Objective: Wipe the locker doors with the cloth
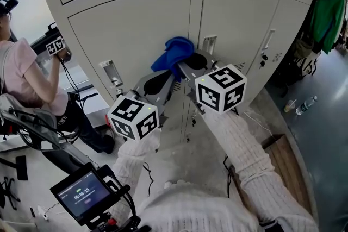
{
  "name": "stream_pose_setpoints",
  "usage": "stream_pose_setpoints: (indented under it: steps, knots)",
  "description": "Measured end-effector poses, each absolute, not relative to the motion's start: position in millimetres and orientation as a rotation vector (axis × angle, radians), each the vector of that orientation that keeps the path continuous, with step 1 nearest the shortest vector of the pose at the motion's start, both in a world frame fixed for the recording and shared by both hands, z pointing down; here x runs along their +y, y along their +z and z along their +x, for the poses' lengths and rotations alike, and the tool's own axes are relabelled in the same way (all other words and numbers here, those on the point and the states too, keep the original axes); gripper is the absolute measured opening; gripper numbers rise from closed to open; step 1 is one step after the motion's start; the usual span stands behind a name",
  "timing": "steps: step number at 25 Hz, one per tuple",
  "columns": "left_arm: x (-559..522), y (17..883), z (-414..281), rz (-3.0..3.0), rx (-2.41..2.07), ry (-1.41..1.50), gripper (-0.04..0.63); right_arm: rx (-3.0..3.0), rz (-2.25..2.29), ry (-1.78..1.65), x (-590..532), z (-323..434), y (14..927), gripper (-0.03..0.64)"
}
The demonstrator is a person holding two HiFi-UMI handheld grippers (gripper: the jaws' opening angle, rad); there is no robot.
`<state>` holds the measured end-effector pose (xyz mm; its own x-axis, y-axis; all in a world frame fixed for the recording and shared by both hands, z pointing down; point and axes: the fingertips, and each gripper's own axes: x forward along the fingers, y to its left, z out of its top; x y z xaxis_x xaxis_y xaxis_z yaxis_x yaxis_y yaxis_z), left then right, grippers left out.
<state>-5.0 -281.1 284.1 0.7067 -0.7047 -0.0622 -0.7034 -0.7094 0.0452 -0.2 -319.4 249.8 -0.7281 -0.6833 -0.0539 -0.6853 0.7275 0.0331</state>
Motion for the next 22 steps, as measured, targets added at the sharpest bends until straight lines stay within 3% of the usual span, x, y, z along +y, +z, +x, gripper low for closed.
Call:
stream_pose_setpoints:
  steps: [22]
  knots:
    - [-276.2, 404.0, -30.4, 2.556, -1.182, -0.012, 0.005, 3.068, -1.195, -0.331, -311.4, -14.8, 395.7, 0.048]
